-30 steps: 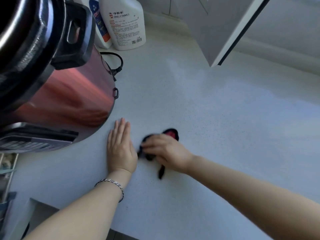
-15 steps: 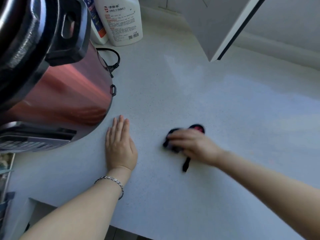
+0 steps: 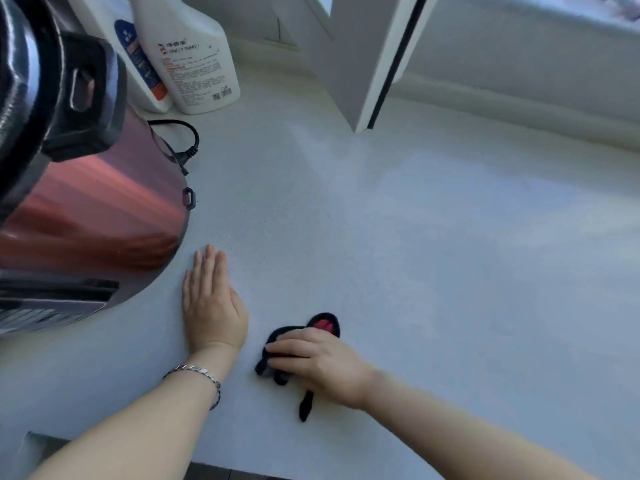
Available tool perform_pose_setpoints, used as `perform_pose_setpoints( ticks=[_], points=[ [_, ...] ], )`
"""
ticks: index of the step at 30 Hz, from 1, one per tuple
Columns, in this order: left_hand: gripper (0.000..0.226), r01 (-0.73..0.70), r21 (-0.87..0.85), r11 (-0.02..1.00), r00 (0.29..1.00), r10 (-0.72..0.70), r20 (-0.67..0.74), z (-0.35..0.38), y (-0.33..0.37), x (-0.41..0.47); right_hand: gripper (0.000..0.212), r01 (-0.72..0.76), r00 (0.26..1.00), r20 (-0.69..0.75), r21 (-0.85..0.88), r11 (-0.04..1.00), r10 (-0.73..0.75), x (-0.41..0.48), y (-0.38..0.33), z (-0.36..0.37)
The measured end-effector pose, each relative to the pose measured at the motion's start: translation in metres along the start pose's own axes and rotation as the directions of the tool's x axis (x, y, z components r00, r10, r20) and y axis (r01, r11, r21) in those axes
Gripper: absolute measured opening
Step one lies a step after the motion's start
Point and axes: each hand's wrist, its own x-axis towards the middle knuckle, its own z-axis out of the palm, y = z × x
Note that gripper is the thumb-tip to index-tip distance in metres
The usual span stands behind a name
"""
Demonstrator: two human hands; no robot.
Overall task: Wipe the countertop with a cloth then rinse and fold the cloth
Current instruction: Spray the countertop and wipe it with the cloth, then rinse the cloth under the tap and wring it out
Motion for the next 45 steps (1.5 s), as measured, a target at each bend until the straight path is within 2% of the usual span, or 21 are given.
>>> perform_pose_setpoints(
  ticks=[1, 2, 4, 5, 7, 9, 11, 12, 14, 17, 19, 22, 26, 30, 34, 36, 39, 45],
  points=[
    [0.053, 0.008, 0.003, 1.000, 1.000, -0.008, 0.014, -0.001, 0.002, 0.000, 0.045, 0.020, 0.999, 0.036, -0.011, 1.000, -0.020, -0.011, 0.015, -0.014],
    [0.054, 0.025, 0.009, 1.000, 0.999, -0.025, 0.034, -0.002, 0.003, 0.000, 0.040, -0.034, 0.999, 0.030, -0.038, 0.999, 0.035, -0.022, 0.033, -0.031],
    [0.056, 0.051, 0.040, 0.998, 0.995, -0.054, 0.084, -0.004, 0.007, -0.001, 0.027, -0.299, 0.952, -0.093, -0.057, 0.953, 0.293, -0.055, 0.069, -0.068],
    [0.056, 0.065, 0.060, 0.996, 0.991, -0.072, 0.111, -0.006, 0.010, -0.001, 0.032, -0.444, 0.884, -0.177, -0.029, 0.895, 0.433, -0.074, 0.082, -0.085],
    [0.052, 0.086, 0.092, 0.992, 0.986, -0.098, 0.138, -0.011, 0.018, -0.001, 0.043, -0.677, 0.686, -0.312, 0.056, 0.734, 0.657, -0.110, 0.095, -0.111],
    [0.053, 0.081, 0.100, 0.992, 0.980, -0.098, 0.174, -0.017, 0.031, 0.000, 0.046, -0.814, 0.477, -0.364, 0.159, 0.558, 0.800, -0.131, 0.091, -0.127],
    [0.059, -0.017, 0.065, 0.998, 0.964, -0.001, 0.266, -0.020, 0.055, 0.002, 0.048, -0.864, 0.296, -0.330, 0.309, 0.399, 0.896, -0.147, 0.083, -0.139],
    [0.055, -0.071, 0.016, 0.997, 0.946, 0.062, 0.317, -0.022, 0.072, 0.002, 0.048, -0.863, 0.220, -0.284, 0.390, 0.322, 0.933, -0.154, 0.077, -0.147],
    [0.045, -0.123, -0.116, 0.986, 0.857, 0.164, 0.489, -0.024, 0.117, 0.001, 0.047, -0.827, 0.146, -0.197, 0.514, 0.229, 0.969, -0.171, 0.063, -0.160],
    [0.034, -0.113, -0.247, 0.962, 0.658, 0.259, 0.707, -0.026, 0.197, -0.013, 0.048, -0.750, 0.128, -0.164, 0.630, 0.203, 0.978, -0.205, 0.042, -0.184],
    [0.031, -0.178, -0.294, 0.939, 0.565, 0.343, 0.750, -0.035, 0.260, -0.028, 0.047, -0.683, 0.127, -0.184, 0.697, 0.220, 0.975, -0.231, 0.031, -0.207],
    [0.034, -0.220, -0.422, 0.879, 0.488, 0.474, 0.733, -0.046, 0.354, -0.065, 0.043, -0.576, 0.124, -0.229, 0.776, 0.257, 0.966, -0.284, 0.020, -0.242],
    [0.048, -0.088, -0.600, 0.795, 0.399, 0.580, 0.710, -0.030, 0.466, -0.136, 0.036, -0.522, 0.105, -0.321, 0.788, 0.327, 0.941, -0.377, 0.014, -0.275],
    [0.048, 0.034, -0.675, 0.737, 0.412, 0.605, 0.681, -0.002, 0.580, -0.222, 0.032, -0.533, 0.092, -0.378, 0.763, 0.366, 0.921, -0.496, 0.010, -0.304],
    [0.017, 0.099, -0.712, 0.695, 0.392, 0.631, 0.670, 0.018, 0.681, -0.290, 0.034, -0.608, 0.086, -0.419, 0.697, 0.380, 0.904, -0.608, 0.012, -0.330],
    [0.002, 0.027, -0.710, 0.703, 0.408, 0.641, 0.650, 0.029, 0.722, -0.310, 0.037, -0.608, 0.078, -0.416, 0.700, 0.374, 0.906, -0.653, 0.015, -0.346],
    [0.011, -0.105, -0.694, 0.712, 0.424, 0.663, 0.617, 0.043, 0.773, -0.330, 0.041, -0.607, 0.060, -0.393, 0.715, 0.346, 0.918, -0.708, 0.023, -0.365],
    [0.016, -0.161, -0.711, 0.685, 0.443, 0.694, 0.568, 0.078, 0.859, -0.342, 0.035, -0.648, -0.002, -0.362, 0.710, 0.275, 0.932, -0.781, 0.071, -0.397]
  ],
)
